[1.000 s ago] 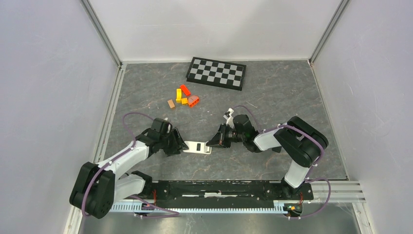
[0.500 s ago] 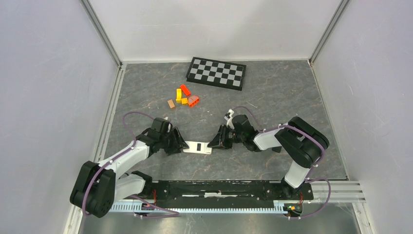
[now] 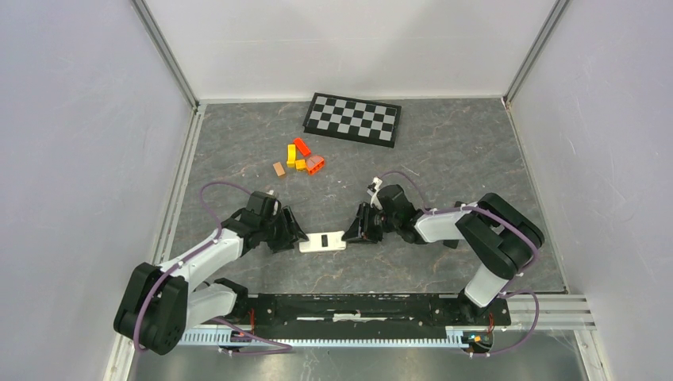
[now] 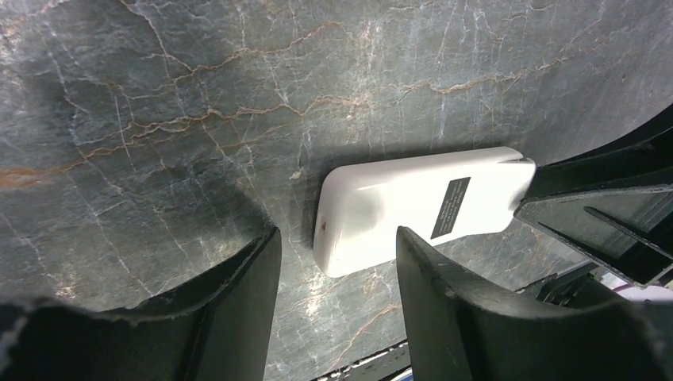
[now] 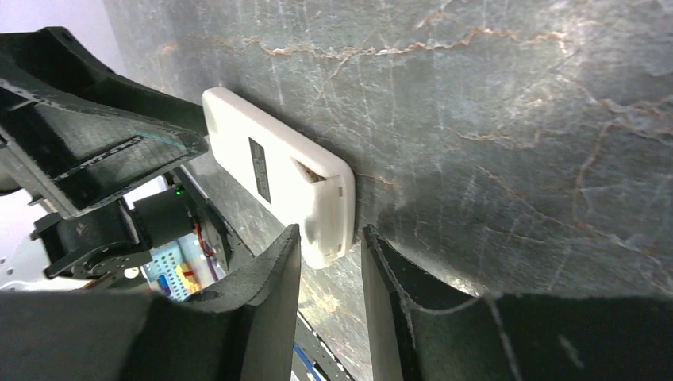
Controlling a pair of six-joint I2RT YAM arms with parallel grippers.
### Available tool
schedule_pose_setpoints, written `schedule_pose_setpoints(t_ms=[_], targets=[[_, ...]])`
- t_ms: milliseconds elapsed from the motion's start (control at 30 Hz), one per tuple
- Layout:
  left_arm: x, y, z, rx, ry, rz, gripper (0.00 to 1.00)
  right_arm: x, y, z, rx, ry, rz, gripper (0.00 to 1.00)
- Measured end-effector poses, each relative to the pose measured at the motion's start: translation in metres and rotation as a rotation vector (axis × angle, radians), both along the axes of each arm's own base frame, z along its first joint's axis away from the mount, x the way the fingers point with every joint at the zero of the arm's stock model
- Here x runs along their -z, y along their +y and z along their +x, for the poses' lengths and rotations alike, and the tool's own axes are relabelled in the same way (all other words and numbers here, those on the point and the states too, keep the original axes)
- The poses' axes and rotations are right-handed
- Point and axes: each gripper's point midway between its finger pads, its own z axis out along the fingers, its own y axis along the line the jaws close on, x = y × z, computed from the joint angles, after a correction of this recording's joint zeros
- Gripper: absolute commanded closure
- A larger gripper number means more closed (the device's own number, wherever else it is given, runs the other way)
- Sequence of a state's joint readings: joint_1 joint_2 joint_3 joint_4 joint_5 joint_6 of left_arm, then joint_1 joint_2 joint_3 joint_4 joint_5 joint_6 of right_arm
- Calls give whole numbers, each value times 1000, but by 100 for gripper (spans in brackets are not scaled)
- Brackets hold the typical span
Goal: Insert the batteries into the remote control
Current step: Load the battery cover into the remote control.
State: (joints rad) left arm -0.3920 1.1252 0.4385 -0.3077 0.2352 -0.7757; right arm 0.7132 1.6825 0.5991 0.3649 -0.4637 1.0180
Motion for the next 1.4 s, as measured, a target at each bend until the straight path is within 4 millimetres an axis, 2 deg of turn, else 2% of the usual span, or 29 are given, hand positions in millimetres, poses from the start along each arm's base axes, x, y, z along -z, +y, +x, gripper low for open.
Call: schedule_pose_setpoints(t_ms=[233, 367, 600, 733, 800, 967, 1100, 1167, 1233, 1400], targets=[[-1, 0, 2, -3, -5, 2, 35, 3, -5, 4, -8, -32, -55, 55], [-1, 0, 2, -3, -5, 4, 36, 1, -3, 8, -18, -59, -63, 55], [0, 0, 3, -3, 0, 4, 43, -6, 6, 12, -48, -113, -82, 69], [1, -1, 3, -2, 6, 0, 45, 1, 5, 10, -60, -117, -121, 76], [2, -1, 3, -2, 6, -1, 45, 7, 3, 6, -68, -109, -149, 78], [2, -2, 5, 0, 3, -5, 46, 7, 3, 9, -78, -132, -180, 81], [3, -4, 6, 3, 1, -11, 55, 7, 3, 9, -81, -141, -185, 82], [4, -5, 7, 6, 3, -16, 66, 6, 4, 8, -82, -146, -187, 84], [5, -8, 7, 14, 5, -32, 73, 6, 5, 8, -75, -151, -188, 86], [6, -8, 7, 11, -1, -62, 79, 5, 7, 4, -24, -154, -179, 87]])
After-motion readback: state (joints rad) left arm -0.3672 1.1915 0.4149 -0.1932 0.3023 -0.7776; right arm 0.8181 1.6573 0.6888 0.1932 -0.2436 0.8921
